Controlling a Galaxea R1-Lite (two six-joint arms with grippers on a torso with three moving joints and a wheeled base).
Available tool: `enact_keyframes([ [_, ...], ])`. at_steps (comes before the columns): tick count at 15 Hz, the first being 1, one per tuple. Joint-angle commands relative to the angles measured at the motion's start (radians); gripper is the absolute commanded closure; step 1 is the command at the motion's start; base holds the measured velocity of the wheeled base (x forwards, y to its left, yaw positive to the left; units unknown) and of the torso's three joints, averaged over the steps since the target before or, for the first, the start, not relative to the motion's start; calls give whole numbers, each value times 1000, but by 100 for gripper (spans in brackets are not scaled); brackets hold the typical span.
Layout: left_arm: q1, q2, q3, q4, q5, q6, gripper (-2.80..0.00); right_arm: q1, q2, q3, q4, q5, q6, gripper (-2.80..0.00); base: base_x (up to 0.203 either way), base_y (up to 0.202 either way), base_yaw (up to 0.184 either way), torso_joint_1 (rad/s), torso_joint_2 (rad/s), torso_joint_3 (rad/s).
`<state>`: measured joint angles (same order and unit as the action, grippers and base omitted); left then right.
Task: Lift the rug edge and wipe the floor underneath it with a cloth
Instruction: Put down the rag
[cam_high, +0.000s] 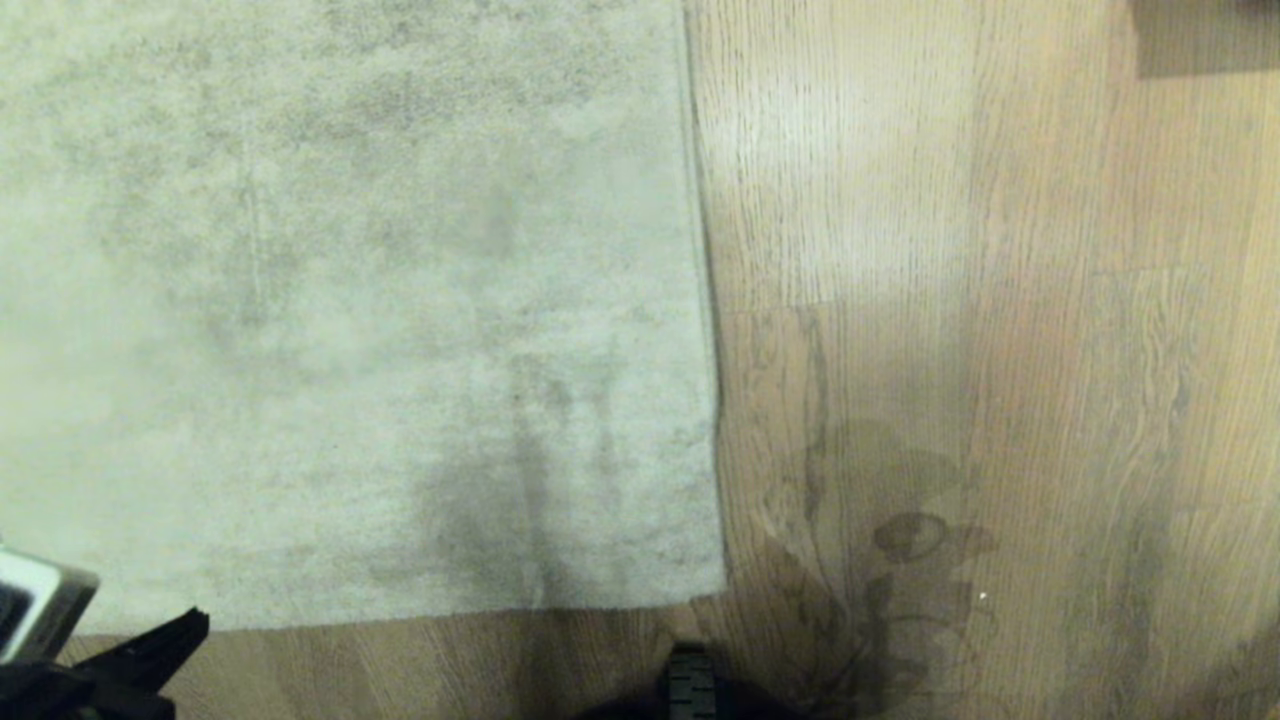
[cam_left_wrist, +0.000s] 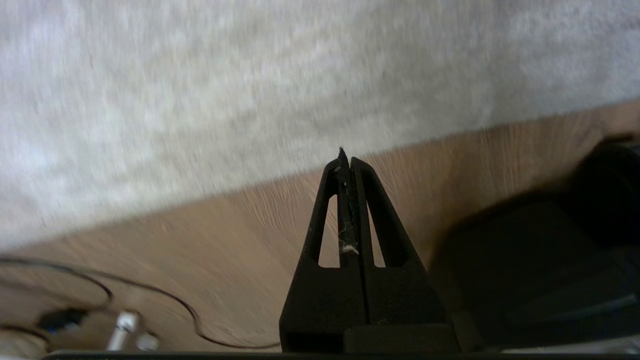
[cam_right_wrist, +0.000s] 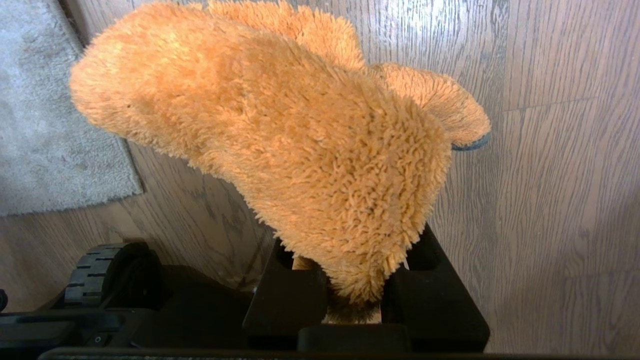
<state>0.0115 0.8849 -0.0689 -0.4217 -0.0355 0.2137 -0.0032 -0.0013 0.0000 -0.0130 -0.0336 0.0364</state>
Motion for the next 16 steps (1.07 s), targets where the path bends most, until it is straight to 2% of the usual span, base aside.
enact_keyframes([
  [1, -1, -175, 58, 44, 3, -24, 0, 0, 1, 0, 0, 0, 0, 0, 0, 0, 0, 0, 0, 0],
  [6, -12, -374, 69, 259, -2, -39, 0, 0, 1, 0, -1, 0, 0, 0, 0, 0, 0, 0, 0, 0],
  [13, -19, -542, 69, 390, -4, -42, 0, 0, 1, 0, -1, 0, 0, 0, 0, 0, 0, 0, 0, 0],
  [16, -21, -627, 69, 412, 0, -70, 0, 0, 1, 0, -1, 0, 0, 0, 0, 0, 0, 0, 0, 0],
])
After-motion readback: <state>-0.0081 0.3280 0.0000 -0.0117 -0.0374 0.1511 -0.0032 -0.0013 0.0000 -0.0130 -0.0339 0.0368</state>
